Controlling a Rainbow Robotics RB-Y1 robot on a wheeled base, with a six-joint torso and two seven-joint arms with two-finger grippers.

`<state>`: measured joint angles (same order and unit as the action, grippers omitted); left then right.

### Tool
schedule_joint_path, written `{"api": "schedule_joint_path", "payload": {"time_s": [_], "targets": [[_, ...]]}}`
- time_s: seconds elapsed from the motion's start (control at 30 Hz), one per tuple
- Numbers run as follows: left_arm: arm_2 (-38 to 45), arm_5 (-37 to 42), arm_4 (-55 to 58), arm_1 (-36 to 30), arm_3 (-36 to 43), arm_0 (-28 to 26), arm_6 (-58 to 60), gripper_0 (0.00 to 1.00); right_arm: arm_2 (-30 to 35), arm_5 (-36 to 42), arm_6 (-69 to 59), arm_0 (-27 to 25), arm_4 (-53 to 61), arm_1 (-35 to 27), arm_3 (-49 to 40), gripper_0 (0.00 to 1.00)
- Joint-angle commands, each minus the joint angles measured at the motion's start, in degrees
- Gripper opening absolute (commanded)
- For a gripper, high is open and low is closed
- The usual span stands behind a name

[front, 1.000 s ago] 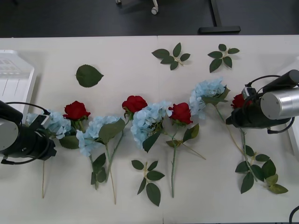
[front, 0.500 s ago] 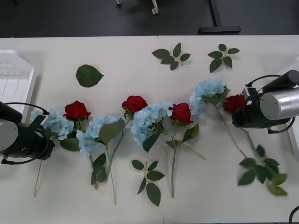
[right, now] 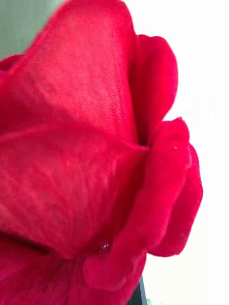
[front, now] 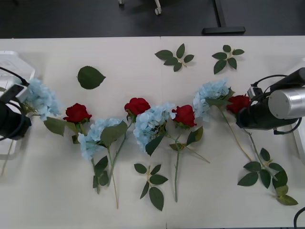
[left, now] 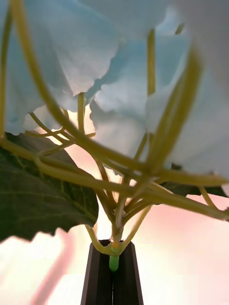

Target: Place the red flowers into the right box and the blue flowers into the left box. If a person shows an open palm, hand one flower to the person first, then continue sorting.

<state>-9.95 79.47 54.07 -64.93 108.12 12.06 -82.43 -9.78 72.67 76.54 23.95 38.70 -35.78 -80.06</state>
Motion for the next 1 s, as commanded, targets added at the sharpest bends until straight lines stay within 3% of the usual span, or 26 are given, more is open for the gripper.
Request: {"api": "schedule_joint_path", "payload": {"time_s": [0.03,0.17,0.3,0.53,0.6,0.67,0.87,1.0], "targets": [[8.0,1.9,-0.6,-7.5,1.7,1.9,-3.3,0.00,2.1,0.8,-7.6,2.2,0.1,-2.9,-6.1,0.00],[10.4,1.9,-2.7,-10.3,-2.2,3.6,-4.1,0.00,1.9,0.8,-8.2,3.3,2.3,-8.6,-6.2,0.00],[9.0,1.9,-6.2,-11.2,-10.8,9.2,-9.8,0.00,1.6,1.1,-7.8,5.3,2.3,-13.0,-5.6,0.00],[-4.5,-2.9,-7.2,-10.8,-32.9,24.1,-19.9,0.00,1.4,1.2,-6.1,9.0,-3.5,-18.0,-5.7,0.00],[-5.7,-3.4,-7.2,-10.7,-34.1,25.0,-20.2,0.00,1.5,1.2,-6.0,9.4,-4.1,-18.3,-5.6,0.00],[-11.6,-7.4,-7.5,-9.4,-41.1,29.0,-21.2,0.00,1.5,1.1,-5.0,10.2,-7.5,-19.4,-4.7,0.00],[-14.9,-14.3,-10.7,-6.7,-49.4,30.0,-20.9,0.00,1.3,-0.7,0.3,10.0,-13.4,-23.3,0.5,0.00],[-14.9,-15.0,-10.9,-6.0,-51.2,30.0,-20.9,0.01,1.3,-4.7,3.4,8.7,-14.7,-24.7,5.5,0.00]]}}
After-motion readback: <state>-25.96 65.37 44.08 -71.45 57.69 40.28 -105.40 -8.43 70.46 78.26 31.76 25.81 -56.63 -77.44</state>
